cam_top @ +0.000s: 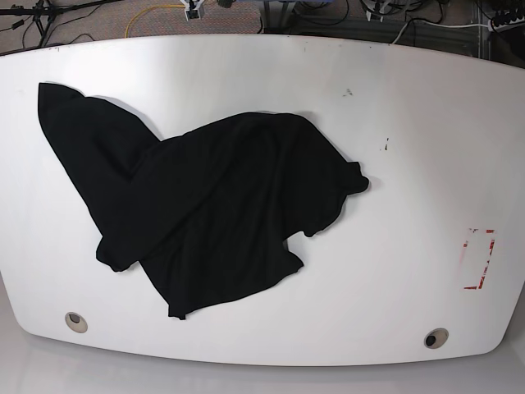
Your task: Fold the T-shirt properly
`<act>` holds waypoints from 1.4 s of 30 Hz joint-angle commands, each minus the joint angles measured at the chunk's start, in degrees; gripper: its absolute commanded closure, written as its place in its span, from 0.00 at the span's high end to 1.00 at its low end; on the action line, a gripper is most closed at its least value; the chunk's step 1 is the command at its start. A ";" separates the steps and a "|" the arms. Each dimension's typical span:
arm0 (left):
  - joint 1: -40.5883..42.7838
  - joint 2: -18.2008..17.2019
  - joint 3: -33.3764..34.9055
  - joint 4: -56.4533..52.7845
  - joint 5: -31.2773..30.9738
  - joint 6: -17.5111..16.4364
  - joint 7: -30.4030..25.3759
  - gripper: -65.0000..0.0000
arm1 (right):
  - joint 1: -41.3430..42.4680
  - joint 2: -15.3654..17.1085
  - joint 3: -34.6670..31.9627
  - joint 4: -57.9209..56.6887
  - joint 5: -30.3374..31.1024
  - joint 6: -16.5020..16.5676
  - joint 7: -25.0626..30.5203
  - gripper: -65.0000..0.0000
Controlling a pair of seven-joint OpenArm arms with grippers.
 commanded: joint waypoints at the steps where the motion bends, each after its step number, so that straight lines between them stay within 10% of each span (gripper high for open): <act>1: 0.57 -0.20 -0.03 0.11 0.12 1.60 0.12 0.42 | -0.37 0.03 0.02 0.15 0.07 -0.04 0.55 0.20; 8: 0.98 -0.22 0.33 0.50 0.27 4.99 0.27 0.42 | -0.48 -0.32 0.03 0.25 0.04 -0.03 0.45 0.20; 22: 7.76 -1.76 -0.09 9.37 0.35 -1.00 -0.14 0.42 | -6.04 -1.29 -0.01 6.96 0.53 0.14 0.64 0.19; 42: 6.88 -2.75 -2.00 9.16 1.23 0.68 -0.55 0.42 | -6.89 -1.09 -0.08 7.52 0.12 0.48 0.91 0.19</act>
